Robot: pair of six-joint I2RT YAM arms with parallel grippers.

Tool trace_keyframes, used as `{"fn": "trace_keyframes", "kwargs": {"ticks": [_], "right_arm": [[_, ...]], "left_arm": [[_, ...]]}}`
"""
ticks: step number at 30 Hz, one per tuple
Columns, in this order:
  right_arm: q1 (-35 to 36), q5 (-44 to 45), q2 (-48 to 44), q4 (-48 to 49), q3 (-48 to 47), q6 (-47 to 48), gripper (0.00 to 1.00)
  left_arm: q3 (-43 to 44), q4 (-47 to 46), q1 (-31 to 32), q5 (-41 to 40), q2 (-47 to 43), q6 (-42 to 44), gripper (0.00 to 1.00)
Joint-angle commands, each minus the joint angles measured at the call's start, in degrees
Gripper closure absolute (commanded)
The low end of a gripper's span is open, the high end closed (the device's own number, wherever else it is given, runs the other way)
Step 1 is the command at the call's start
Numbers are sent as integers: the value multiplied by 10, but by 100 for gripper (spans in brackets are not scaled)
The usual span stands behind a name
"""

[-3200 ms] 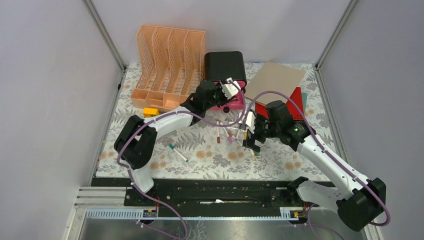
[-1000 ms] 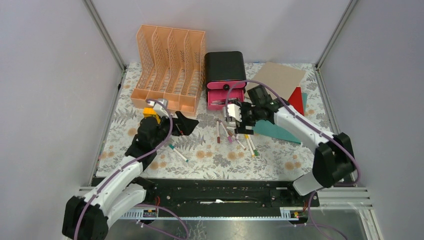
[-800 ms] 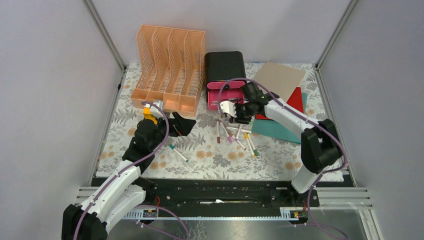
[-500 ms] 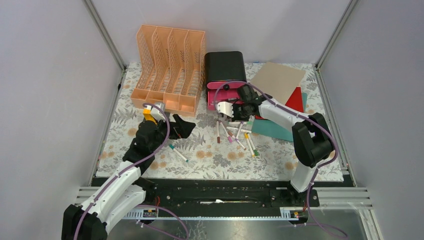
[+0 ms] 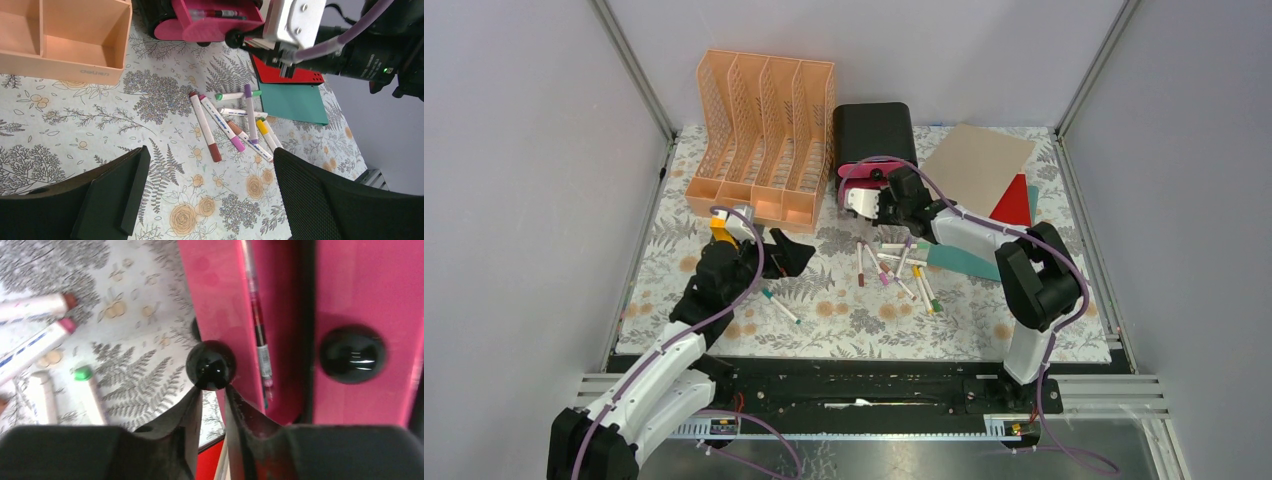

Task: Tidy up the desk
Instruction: Close the drawer in the storage box.

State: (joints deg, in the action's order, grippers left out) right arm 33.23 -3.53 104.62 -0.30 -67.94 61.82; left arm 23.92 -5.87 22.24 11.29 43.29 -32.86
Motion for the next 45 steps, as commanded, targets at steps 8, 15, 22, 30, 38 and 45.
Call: {"fn": "trace_keyframes", "kwargs": {"ticks": [8, 15, 22, 30, 38, 45], "right_arm": [[6, 81, 46, 101, -88, -83, 61], [7, 111, 38, 115, -86, -131, 63], [6, 38, -30, 23, -74, -171, 53], [7, -33, -46, -70, -78, -150, 56], [7, -15, 22, -117, -117, -112, 100], [6, 44, 80, -70, -148, -108, 100]], "left_arm": [[-1, -41, -3, 12, 22, -4, 1], [-11, -66, -3, 28, 25, -13, 1], [-13, -72, -3, 35, 24, -18, 1], [-23, -72, -3, 20, -2, -18, 1], [-32, -62, -3, 0, -33, -19, 1], [-34, -69, -4, 11, -25, -20, 1]]}}
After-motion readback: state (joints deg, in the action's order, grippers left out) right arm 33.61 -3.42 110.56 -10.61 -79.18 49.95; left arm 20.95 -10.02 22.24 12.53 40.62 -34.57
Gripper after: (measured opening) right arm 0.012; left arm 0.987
